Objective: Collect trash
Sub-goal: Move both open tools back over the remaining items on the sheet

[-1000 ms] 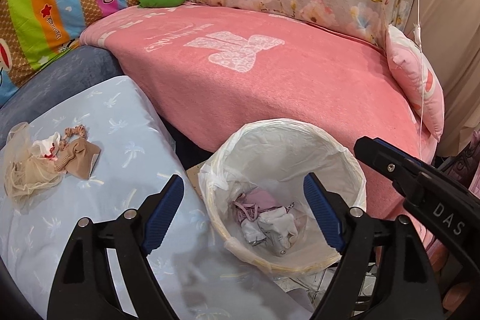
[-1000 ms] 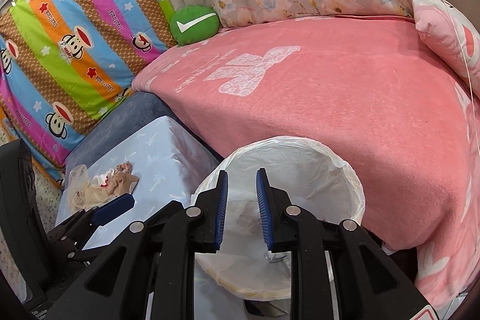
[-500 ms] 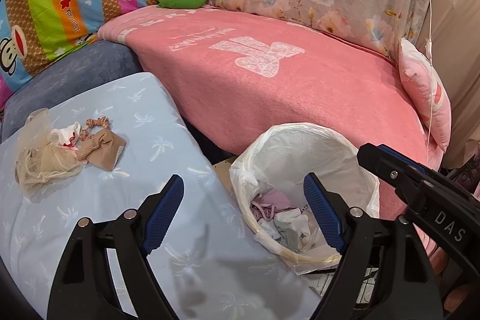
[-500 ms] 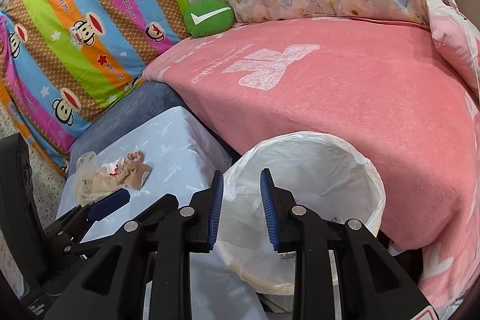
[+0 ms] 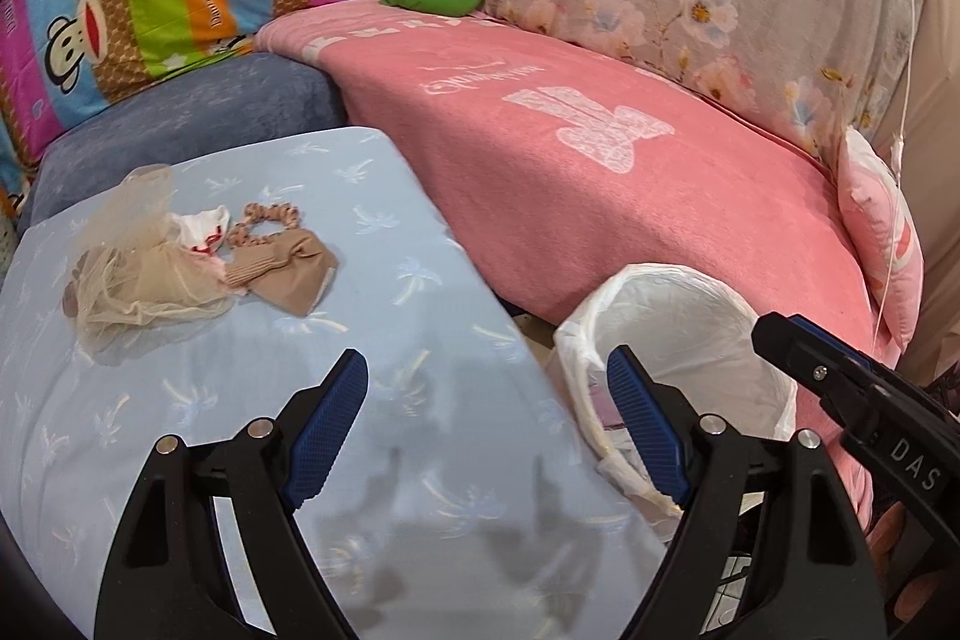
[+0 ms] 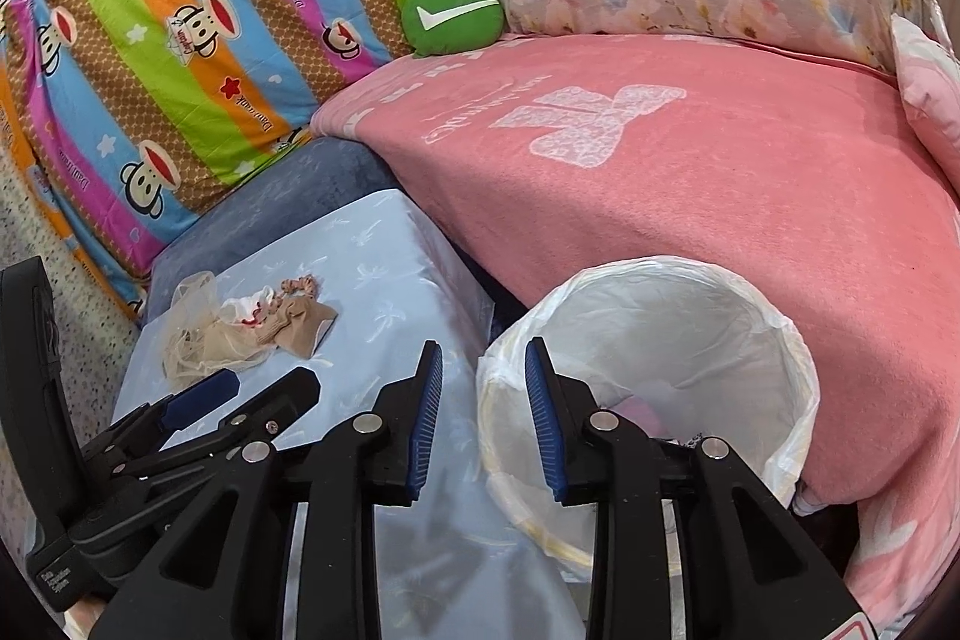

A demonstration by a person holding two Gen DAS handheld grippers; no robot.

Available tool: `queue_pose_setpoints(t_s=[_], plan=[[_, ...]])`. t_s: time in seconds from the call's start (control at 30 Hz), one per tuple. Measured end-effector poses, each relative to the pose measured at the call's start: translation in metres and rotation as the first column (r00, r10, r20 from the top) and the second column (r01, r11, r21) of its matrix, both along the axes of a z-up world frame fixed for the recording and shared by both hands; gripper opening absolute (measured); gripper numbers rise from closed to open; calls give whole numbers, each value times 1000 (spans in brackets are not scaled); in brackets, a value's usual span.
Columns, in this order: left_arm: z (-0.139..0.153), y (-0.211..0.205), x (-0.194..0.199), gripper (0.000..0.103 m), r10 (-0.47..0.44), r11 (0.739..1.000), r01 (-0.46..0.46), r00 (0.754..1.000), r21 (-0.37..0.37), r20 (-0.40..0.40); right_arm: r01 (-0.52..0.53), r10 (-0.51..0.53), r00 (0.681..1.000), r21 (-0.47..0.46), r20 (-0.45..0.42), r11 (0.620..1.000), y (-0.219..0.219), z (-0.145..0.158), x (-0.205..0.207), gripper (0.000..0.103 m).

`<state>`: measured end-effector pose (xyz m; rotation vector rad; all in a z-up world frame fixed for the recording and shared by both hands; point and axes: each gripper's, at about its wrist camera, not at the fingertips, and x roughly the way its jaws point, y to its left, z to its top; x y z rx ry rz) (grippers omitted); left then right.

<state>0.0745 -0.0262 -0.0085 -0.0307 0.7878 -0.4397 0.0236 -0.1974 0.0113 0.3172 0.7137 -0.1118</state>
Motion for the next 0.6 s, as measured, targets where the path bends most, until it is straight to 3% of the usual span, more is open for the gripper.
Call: queue_pose_setpoints(t_s=[0.6], plan=[[-14,104,30,82,194,981,-195,980,-17,-40,-145,143,988,-28,-56,989,86,-16,43,38]])
